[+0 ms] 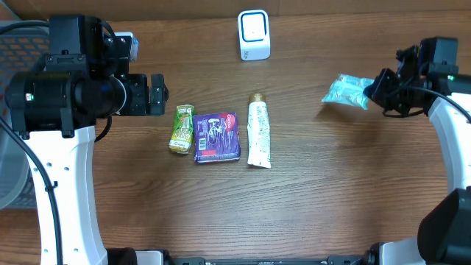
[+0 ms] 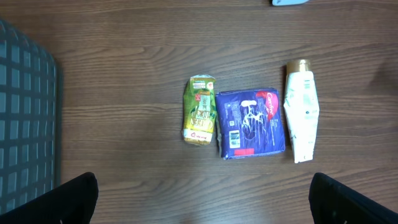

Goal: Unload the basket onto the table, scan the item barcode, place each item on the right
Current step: 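Carry the wipes pack right and release it on the table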

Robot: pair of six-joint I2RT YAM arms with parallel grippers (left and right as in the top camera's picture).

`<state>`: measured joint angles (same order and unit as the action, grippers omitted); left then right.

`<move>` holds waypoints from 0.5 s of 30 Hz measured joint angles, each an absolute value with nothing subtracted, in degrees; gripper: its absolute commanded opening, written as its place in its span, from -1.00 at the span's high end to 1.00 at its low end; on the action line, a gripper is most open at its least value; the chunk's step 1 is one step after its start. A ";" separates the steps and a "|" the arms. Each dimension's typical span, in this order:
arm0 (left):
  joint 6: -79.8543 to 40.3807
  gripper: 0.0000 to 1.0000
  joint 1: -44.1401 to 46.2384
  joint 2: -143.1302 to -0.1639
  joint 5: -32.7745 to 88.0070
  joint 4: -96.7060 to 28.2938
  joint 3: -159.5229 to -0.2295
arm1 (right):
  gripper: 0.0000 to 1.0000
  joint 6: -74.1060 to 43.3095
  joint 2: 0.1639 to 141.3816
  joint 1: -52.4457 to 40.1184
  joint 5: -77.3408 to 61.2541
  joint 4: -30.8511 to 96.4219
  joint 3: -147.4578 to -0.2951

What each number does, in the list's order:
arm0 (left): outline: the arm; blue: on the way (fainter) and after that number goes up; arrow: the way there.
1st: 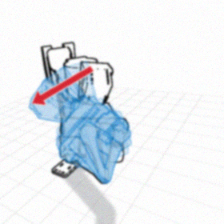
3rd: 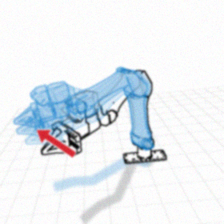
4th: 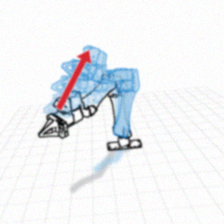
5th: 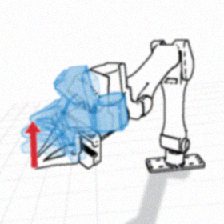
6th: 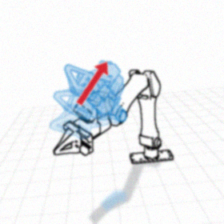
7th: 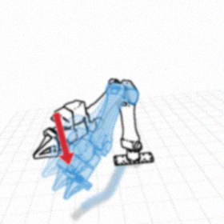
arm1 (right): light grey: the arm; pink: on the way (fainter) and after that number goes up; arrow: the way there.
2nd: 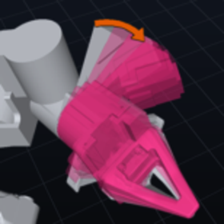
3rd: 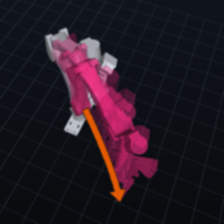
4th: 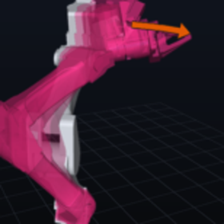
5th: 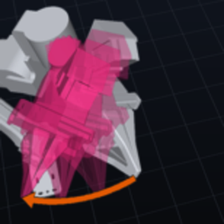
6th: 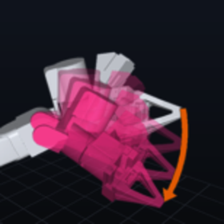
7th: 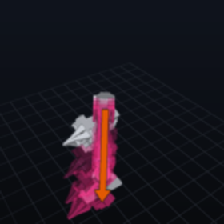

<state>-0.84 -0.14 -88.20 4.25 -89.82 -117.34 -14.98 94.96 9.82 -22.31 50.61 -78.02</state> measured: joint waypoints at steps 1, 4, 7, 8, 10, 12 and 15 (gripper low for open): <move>-0.84 -0.99 -0.14 -88.20 4.25 -89.82 -117.34 | 0.93 -15.00 95.04 10.13 -22.46 50.02 -77.28; -0.84 -0.99 -0.14 -88.20 4.25 -89.82 -117.34 | 0.93 -14.98 95.13 11.40 -22.83 48.34 -74.94; -0.84 -0.99 -0.14 -88.20 4.25 -89.82 -117.34 | 0.93 -14.98 95.15 13.15 -23.83 46.09 -72.97; -0.84 -0.99 -0.14 -88.20 4.25 -89.82 -117.34 | 0.93 -15.00 95.24 13.72 -24.01 45.82 -72.40; -0.84 -0.99 -0.14 -88.20 4.25 -89.82 -117.34 | 0.93 -15.00 95.79 14.59 -24.23 45.67 -71.48; -0.84 -0.99 -0.14 -88.20 4.25 -89.82 -117.34 | 0.93 -14.98 96.82 14.92 -24.29 45.58 -70.96; -0.84 -0.99 -0.14 -88.20 4.25 -89.82 -117.34 | 0.93 -15.00 98.98 14.96 -24.45 45.32 -70.13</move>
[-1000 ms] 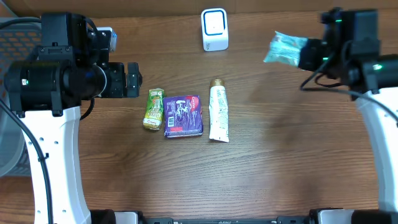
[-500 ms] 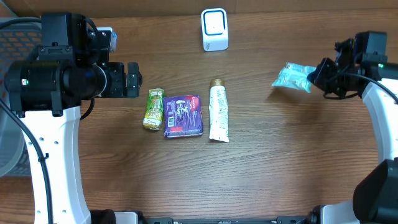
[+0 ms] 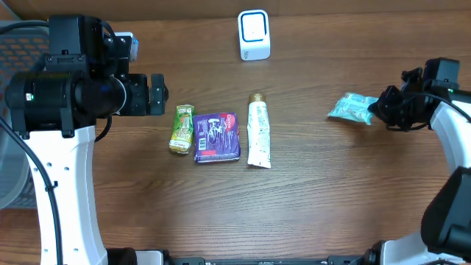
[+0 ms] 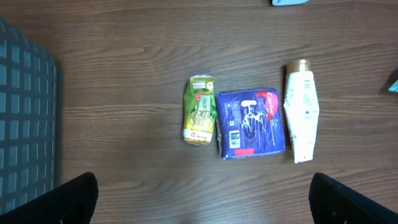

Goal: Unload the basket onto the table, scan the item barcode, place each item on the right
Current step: 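Carry the wipes pack right and release it on the table, then move the right gripper to the white tube and grasp it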

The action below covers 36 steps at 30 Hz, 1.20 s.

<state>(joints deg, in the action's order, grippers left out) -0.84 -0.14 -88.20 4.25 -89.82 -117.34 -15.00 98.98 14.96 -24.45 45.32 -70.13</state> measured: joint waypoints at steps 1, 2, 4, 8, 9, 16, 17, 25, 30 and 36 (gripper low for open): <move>-0.84 -0.99 -0.14 -88.20 4.25 -89.82 -117.34 | 0.93 -14.98 99.59 14.94 -24.36 45.34 -69.87; -0.84 -0.99 -0.14 -88.20 4.25 -89.82 -117.34 | 0.93 -15.00 100.25 14.94 -24.03 45.58 -69.63; -0.84 -0.99 -0.14 -88.20 4.25 -89.82 -117.34 | 0.30 -15.03 100.97 14.98 -23.51 45.76 -69.34; -0.84 -0.99 -0.14 -88.20 4.25 -89.82 -117.34 | -0.40 -14.90 101.25 15.66 -23.31 47.77 -69.49; -0.84 -0.99 -0.14 -88.20 4.25 -89.82 -117.34 | -0.42 -14.79 101.25 16.03 -23.29 49.82 -70.04; -0.84 -0.99 -0.14 -88.20 4.25 -89.84 -117.34 | -1.00 -14.06 101.27 16.51 -24.77 62.50 -82.35; -0.84 -0.99 -0.14 -88.20 4.27 -89.84 -117.34 | -1.00 -13.85 101.25 15.90 -25.93 63.02 -84.44; -0.84 -0.99 -0.14 -88.20 4.25 -89.82 -117.34 | -0.92 -13.45 101.19 1.76 -33.28 56.69 -87.35; -0.84 -0.99 -0.14 -88.20 4.25 -89.82 -117.34 | -0.82 -14.37 102.83 -10.70 -34.02 49.65 -87.05; -0.84 -0.99 -0.14 -88.20 4.25 -89.82 -117.34 | -0.71 -18.76 108.20 -18.55 -31.68 48.34 -86.54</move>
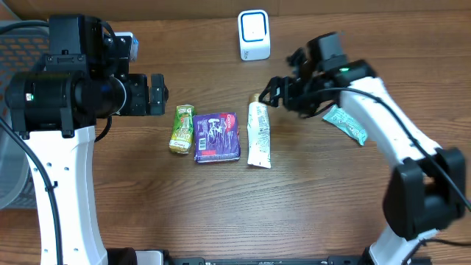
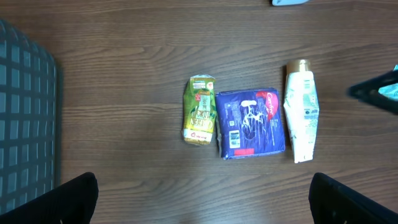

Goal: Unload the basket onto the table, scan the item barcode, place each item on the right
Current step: 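Move the right gripper to the white tube and grasp it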

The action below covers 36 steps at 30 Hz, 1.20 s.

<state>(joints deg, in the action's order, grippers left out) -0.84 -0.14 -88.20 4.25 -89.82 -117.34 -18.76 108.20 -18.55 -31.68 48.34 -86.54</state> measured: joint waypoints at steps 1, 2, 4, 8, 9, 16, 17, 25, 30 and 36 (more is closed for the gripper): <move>-0.84 -0.99 -0.14 -88.20 4.25 -89.82 -117.34 | -0.64 -19.64 109.27 -19.05 -31.29 48.45 -86.48; -0.84 -0.99 -0.14 -88.20 4.25 -89.82 -117.34 | -0.62 -20.18 110.28 -19.31 -31.05 48.64 -86.32; -0.84 -0.99 -0.14 -88.20 4.25 -89.80 -117.34 | -0.59 -21.04 111.66 -19.38 -30.74 49.15 -86.17; -0.84 -0.99 -0.14 -88.20 4.25 -89.82 -117.34 | -0.56 -21.89 114.21 -19.38 -29.98 50.17 -86.02; -0.84 -0.99 -0.14 -88.20 4.25 -89.82 -117.34 | -0.58 -22.06 114.74 -19.38 -29.91 50.22 -86.02; -0.84 -0.99 -0.14 -88.20 4.25 -89.82 -117.34 | -0.61 -22.44 118.15 -20.43 -29.76 49.60 -84.64; -0.84 -0.99 -0.14 -88.20 4.25 -89.82 -117.34 | -0.61 -22.52 118.80 -20.78 -29.78 48.84 -84.20; -0.84 -0.99 -0.14 -88.20 4.25 -89.82 -117.34 | 0.10 -25.15 121.43 -21.43 -33.01 43.64 -82.81; -0.84 -0.99 -0.14 -88.20 4.25 -89.82 -117.34 | 0.92 -28.27 122.15 -21.41 -34.92 41.39 -82.48; -0.84 -1.00 -0.14 -88.20 4.25 -89.82 -117.34 | 0.93 -29.26 121.97 -21.32 -37.50 40.93 -82.54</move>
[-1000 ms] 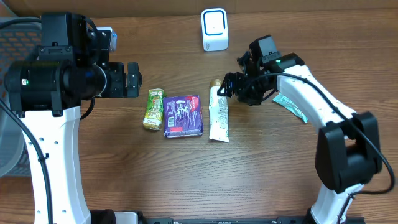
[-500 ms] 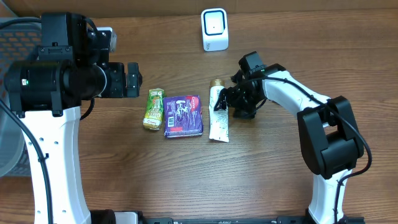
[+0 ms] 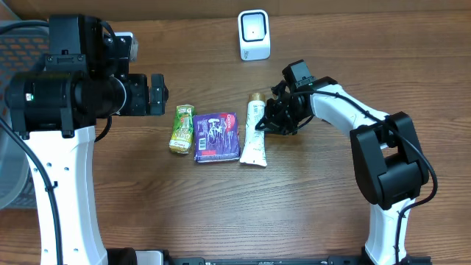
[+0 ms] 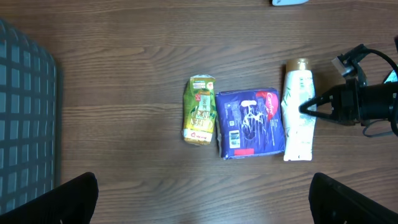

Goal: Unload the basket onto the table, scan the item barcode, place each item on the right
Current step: 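Move the right gripper to the white tube and grasp it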

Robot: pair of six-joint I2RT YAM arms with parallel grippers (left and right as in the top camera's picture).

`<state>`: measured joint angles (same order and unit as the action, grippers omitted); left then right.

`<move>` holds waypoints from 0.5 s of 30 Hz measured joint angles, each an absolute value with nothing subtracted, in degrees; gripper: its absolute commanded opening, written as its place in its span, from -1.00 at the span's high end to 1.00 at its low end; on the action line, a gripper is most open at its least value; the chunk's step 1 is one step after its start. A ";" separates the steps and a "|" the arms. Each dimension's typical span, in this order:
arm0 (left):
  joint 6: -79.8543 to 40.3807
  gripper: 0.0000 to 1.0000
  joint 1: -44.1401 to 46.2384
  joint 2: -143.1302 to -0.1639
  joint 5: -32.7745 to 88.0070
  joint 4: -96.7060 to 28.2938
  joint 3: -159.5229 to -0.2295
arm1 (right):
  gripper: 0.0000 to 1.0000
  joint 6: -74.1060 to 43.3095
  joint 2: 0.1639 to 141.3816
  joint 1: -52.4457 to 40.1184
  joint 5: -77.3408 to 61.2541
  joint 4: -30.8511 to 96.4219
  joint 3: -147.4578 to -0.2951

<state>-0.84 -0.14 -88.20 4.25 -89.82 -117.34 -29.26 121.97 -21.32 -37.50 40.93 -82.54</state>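
Note:
A white tube (image 3: 255, 141) with a gold cap lies mid-table, its lower end tilted toward the purple pack (image 3: 217, 137). In the left wrist view the tube (image 4: 297, 134) shows the same lean. My right gripper (image 3: 267, 123) reaches in from the right, and its dark tip (image 4: 305, 107) touches the tube's right edge; how its jaws stand is unclear. The white scanner (image 3: 254, 34) stands at the far edge. My left gripper (image 4: 200, 198) hangs high over the left side, wide open and holding nothing.
A green packet (image 3: 181, 129) lies left of the purple pack. A grey mesh basket (image 4: 25, 118) sits at the far left. A sliver of a teal packet (image 4: 393, 76) peeks out by my right arm, mostly hidden.
My right gripper has come down from beside the tube's cap to the tube's right side. The tube's lower end now sits further left, against the purple pack. My left arm is unchanged.
My right gripper first held the teal packet at the far right, then held it lower there. Later the packet lay on the table and the gripper was by the tube's cap. It now touches the tube, which has tilted.

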 measured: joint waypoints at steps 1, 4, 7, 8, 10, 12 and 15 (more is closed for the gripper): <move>-0.84 -0.99 -0.14 -88.20 4.25 -89.82 -117.34 | 0.92 -28.80 121.97 -21.26 -37.89 40.97 -82.54; -0.84 -0.99 -0.14 -88.20 4.25 -89.82 -117.34 | 0.92 -25.61 121.95 -20.73 -39.35 42.92 -82.61; -0.84 -1.00 -0.14 -88.20 4.25 -89.82 -117.34 | 0.92 -21.58 120.92 -20.21 -39.31 46.68 -82.72; -0.84 -0.99 -0.14 -88.20 4.25 -89.82 -117.34 | 0.93 -20.25 120.09 -19.99 -38.96 47.79 -82.72; -0.84 -0.99 -0.14 -88.20 4.25 -89.82 -117.34 | 0.93 -17.65 117.36 -19.53 -38.54 49.50 -82.96; -0.84 -1.00 -0.14 -88.20 4.25 -89.82 -117.34 | 0.93 -15.79 113.21 -18.90 -38.33 50.98 -84.20; -0.84 -0.99 -0.14 -88.20 4.25 -89.84 -117.34 | 0.93 -14.28 106.59 -17.54 -38.41 53.60 -87.55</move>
<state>-0.84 -0.14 -88.20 4.25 -89.84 -117.34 -14.28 106.59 -17.54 -38.41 53.60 -87.55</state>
